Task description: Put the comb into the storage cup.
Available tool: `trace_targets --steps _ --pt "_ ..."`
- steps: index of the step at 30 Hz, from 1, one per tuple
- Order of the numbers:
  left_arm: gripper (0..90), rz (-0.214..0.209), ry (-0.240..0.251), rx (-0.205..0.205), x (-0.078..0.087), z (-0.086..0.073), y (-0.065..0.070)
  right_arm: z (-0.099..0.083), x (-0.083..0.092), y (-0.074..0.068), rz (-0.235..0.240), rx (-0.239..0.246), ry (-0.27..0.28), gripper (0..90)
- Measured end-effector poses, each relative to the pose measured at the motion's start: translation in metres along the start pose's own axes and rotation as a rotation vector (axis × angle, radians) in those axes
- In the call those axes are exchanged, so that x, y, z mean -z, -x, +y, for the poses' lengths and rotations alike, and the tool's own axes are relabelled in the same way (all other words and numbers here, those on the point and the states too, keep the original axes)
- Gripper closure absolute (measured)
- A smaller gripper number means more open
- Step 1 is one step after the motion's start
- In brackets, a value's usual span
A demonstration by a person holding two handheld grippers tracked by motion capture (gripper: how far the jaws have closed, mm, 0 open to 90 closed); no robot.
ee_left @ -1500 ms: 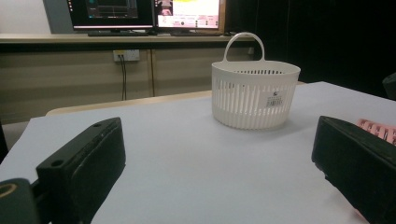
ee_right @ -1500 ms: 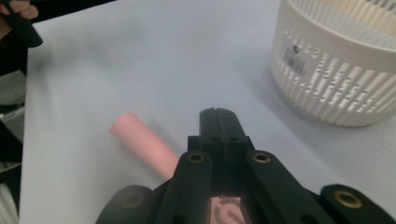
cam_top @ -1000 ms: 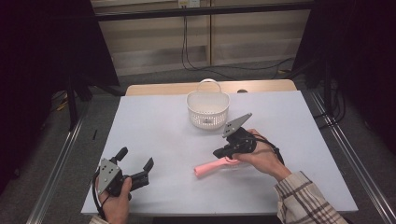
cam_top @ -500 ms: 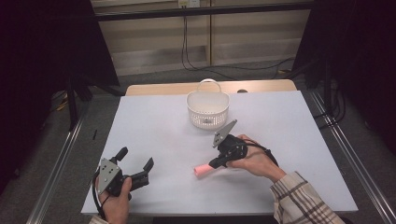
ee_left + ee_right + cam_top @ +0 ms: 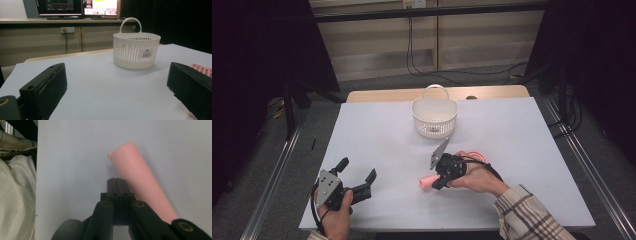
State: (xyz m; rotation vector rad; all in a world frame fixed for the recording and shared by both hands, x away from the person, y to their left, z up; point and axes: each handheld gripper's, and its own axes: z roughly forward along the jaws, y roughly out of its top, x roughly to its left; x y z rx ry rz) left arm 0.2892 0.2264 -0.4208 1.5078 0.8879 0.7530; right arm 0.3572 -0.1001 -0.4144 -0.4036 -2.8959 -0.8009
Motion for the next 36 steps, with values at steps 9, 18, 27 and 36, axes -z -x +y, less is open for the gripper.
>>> trace_targets --steps 9,18,27,36 --pt "2.9 0.001 0.002 0.002 0.0 0.0 0.0 0.004 -0.01 0.0 0.021 0.014 -0.029 90.0" --pt "2.9 -0.002 0.001 0.001 0.0 0.0 0.0 0.009 -0.014 0.004 0.016 0.003 -0.035 90.0" --pt "2.8 0.001 0.004 0.002 0.0 0.0 0.0 0.015 -0.017 0.007 0.006 -0.016 -0.048 90.0" --pt "2.9 0.0 0.005 0.004 0.0 0.0 0.0 0.018 -0.019 0.014 -0.01 -0.053 -0.031 90.0"
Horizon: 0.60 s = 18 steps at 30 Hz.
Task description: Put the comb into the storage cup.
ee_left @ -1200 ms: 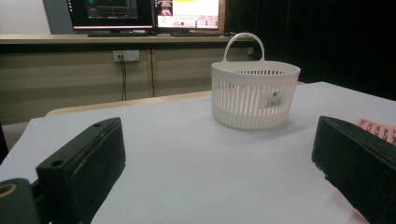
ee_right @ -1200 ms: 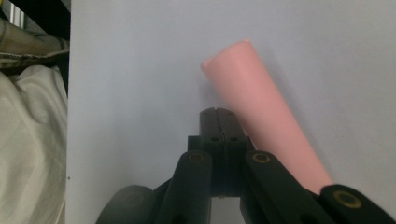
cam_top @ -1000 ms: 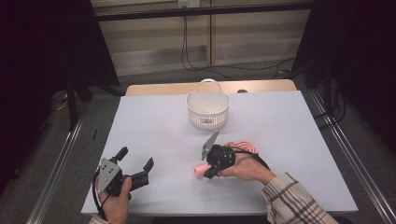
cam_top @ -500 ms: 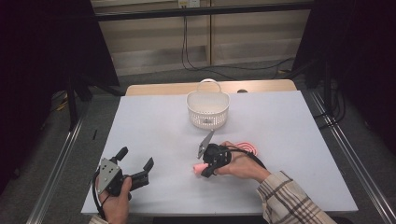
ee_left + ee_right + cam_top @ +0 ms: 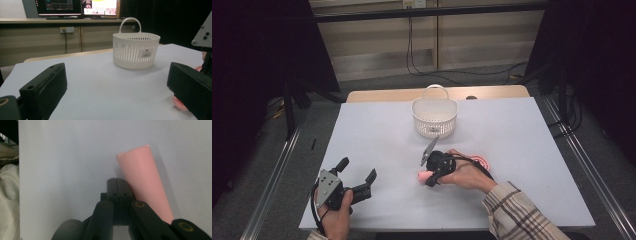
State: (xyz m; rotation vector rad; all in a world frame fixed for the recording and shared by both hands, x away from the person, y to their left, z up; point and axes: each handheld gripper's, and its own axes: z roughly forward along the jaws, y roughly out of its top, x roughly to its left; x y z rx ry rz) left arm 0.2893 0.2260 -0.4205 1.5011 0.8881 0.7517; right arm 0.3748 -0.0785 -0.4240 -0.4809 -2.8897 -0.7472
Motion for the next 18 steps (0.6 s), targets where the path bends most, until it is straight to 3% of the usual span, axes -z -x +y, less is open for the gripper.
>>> trace_targets --steps 6,18 --pt "2.9 0.0 -0.001 -0.002 0.0 0.0 -0.001 0.004 0.0 0.005 -0.015 -0.018 0.004 90.0" --pt "2.8 0.001 -0.002 -0.003 0.0 0.0 -0.001 0.001 0.002 0.017 -0.063 -0.101 0.012 90.0"
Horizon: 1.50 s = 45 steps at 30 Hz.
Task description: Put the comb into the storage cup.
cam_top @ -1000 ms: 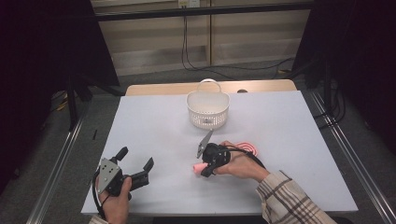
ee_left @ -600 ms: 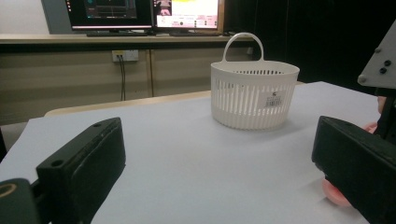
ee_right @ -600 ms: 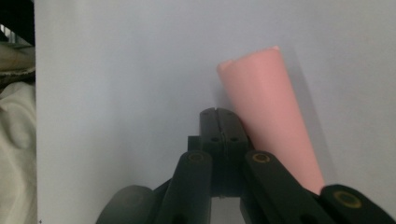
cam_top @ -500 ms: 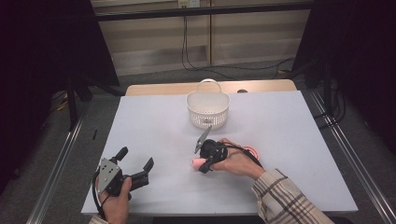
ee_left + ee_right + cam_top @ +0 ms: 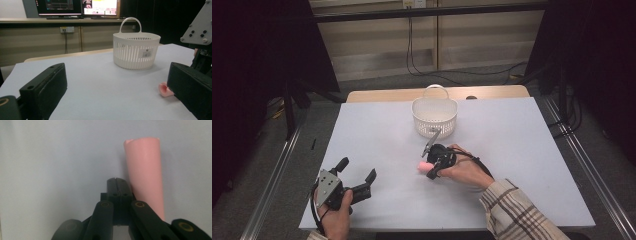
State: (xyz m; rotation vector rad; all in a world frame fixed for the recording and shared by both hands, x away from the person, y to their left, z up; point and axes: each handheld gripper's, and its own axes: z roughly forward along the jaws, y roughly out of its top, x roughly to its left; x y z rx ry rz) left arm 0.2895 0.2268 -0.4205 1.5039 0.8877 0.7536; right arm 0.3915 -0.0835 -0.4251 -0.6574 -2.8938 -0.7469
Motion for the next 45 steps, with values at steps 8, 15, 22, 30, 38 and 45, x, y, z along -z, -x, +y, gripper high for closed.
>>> trace_targets --steps 8,15,22,30,38,45 --pt "2.8 -0.001 0.003 0.003 0.0 0.0 0.0 0.0 -0.001 0.002 -0.005 -0.007 0.002 90.0" --pt "2.8 0.0 0.004 0.003 0.0 0.0 0.0 -0.002 0.006 -0.001 0.013 -0.001 0.035 90.0" --pt "2.8 0.0 0.003 0.004 0.0 0.0 0.0 -0.015 0.032 -0.004 0.032 0.021 0.163 90.0" --pt "2.8 0.001 0.001 0.002 0.0 0.0 0.0 -0.03 0.046 -0.004 0.02 0.032 0.227 77.4" --pt "2.8 0.002 -0.003 0.001 0.0 0.0 0.0 -0.038 0.054 -0.003 -0.012 0.011 0.295 45.0" --pt "2.7 0.0 -0.003 0.002 0.0 0.0 0.0 -0.044 0.06 -0.001 -0.028 0.005 0.32 9.3"
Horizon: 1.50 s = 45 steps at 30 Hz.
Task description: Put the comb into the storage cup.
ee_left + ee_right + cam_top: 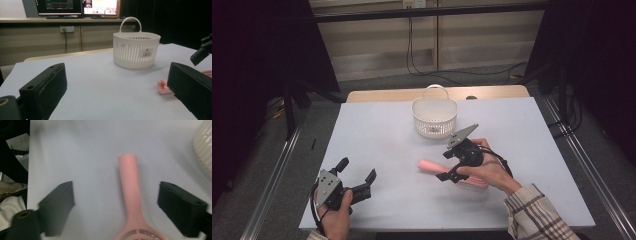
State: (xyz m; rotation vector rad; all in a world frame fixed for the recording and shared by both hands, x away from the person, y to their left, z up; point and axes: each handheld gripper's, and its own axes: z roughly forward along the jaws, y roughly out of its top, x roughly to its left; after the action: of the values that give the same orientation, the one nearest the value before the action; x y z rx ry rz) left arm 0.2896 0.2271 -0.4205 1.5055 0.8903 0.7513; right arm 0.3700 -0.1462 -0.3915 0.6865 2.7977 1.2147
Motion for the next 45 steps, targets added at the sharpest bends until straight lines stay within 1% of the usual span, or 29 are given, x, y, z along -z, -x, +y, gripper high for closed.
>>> trace_targets --steps 1,2,3,5,7,9,12,13,14,16,18,19,21,22,24,26,28,31,32,33,34,36,38,39,40,41,44,45 --pt "2.8 -0.001 -0.001 0.0 0.0 0.0 0.0 0.0 0.002 0.0 -0.002 -0.001 0.006 6.7" --pt "2.7 -0.002 -0.003 -0.001 0.0 0.0 0.0 0.0 0.004 0.001 -0.006 -0.007 0.011 6.4" --pt "2.7 0.0 -0.002 -0.001 0.0 0.0 0.0 0.0 0.009 0.002 -0.039 -0.013 0.018 6.6" --pt "2.7 0.0 -0.002 0.0 0.0 0.0 0.0 0.0 0.011 0.003 -0.046 -0.015 0.023 6.6" --pt "2.7 -0.001 -0.002 0.0 0.0 0.0 0.0 0.0 0.016 0.005 -0.07 -0.025 0.023 6.8" --pt "2.7 0.0 -0.002 0.001 0.0 0.0 0.0 -0.001 0.019 0.006 -0.089 -0.024 0.027 6.7" --pt "2.7 0.0 -0.002 0.001 0.0 0.0 0.0 -0.003 0.022 0.008 -0.124 -0.023 0.039 9.1" --pt "2.8 -0.001 -0.002 0.001 0.0 0.0 0.0 -0.005 0.024 0.009 -0.123 -0.041 0.044 8.8" --pt "2.8 -0.003 -0.003 0.001 0.0 0.0 0.0 -0.005 0.024 0.009 -0.123 -0.041 0.044 8.8" --pt "2.7 -0.006 -0.005 0.006 -0.001 0.0 0.0 -0.006 0.025 0.01 -0.133 -0.058 0.039 10.6" --pt "2.7 -0.005 -0.003 0.007 -0.001 0.0 0.0 -0.006 0.027 0.011 -0.123 -0.068 0.053 11.0" --pt "2.8 -0.005 -0.004 0.007 -0.001 0.0 0.0 -0.007 0.029 0.013 -0.132 -0.083 0.048 10.9" --pt "2.7 -0.003 -0.003 0.009 -0.001 0.0 0.0 -0.011 0.033 0.016 -0.149 -0.09 0.038 11.0" --pt "2.7 -0.002 -0.002 0.012 -0.001 -0.001 0.0 -0.011 0.033 0.016 -0.149 -0.09 0.038 11.0" --pt "2.7 -0.004 -0.005 0.011 -0.001 -0.001 0.0 -0.014 0.036 0.018 -0.143 -0.085 0.017 11.0" --pt "2.8 -0.005 -0.007 0.009 -0.001 -0.001 0.0 -0.018 0.038 0.018 -0.153 -0.07 0.022 12.3" --pt "2.7 -0.002 -0.008 0.006 -0.001 0.0 0.0 -0.022 0.041 0.017 -0.158 -0.059 -0.001 12.0" --pt "2.7 -0.003 -0.01 0.014 -0.001 -0.001 0.0 -0.028 0.045 0.015 -0.158 -0.102 0.01 8.7" --pt "2.7 -0.001 -0.014 0.006 -0.001 -0.001 0.0 -0.029 0.047 0.015 -0.147 -0.11 -0.004 8.2" --pt "2.7 -0.002 -0.014 0.014 -0.001 0.0 0.0 -0.031 0.05 0.016 -0.137 -0.102 0.003 7.7" --pt "2.7 -0.006 -0.013 0.014 -0.001 0.0 0.0 -0.033 0.052 0.016 -0.132 -0.102 0.015 7.1" --pt "2.7 -0.01 -0.012 0.014 -0.001 -0.001 0.001 -0.037 0.056 0.019 -0.131 -0.089 0.014 4.3" --pt "2.7 -0.011 -0.015 0.013 -0.001 -0.001 0.0 -0.039 0.059 0.021 -0.138 -0.102 -0.006 4.9" --pt "2.7 -0.01 -0.015 0.014 -0.001 -0.001 0.0 -0.04 0.059 0.022 -0.131 -0.11 -0.045 4.5" --pt "2.7 -0.01 -0.014 0.014 -0.001 -0.001 0.0 -0.04 0.059 0.022 -0.131 -0.11 -0.045 4.5" --pt "2.8 -0.009 -0.015 0.014 -0.001 -0.001 0.0 -0.041 0.059 0.022 -0.12 -0.113 -0.056 4.7" --pt "2.7 -0.008 -0.016 0.012 -0.002 -0.001 0.0 -0.042 0.055 0.023 -0.126 -0.109 -0.096 5.5" --pt "2.7 -0.009 -0.018 0.011 -0.002 -0.001 0.0 -0.043 0.053 0.023 -0.112 -0.113 -0.112 5.3"
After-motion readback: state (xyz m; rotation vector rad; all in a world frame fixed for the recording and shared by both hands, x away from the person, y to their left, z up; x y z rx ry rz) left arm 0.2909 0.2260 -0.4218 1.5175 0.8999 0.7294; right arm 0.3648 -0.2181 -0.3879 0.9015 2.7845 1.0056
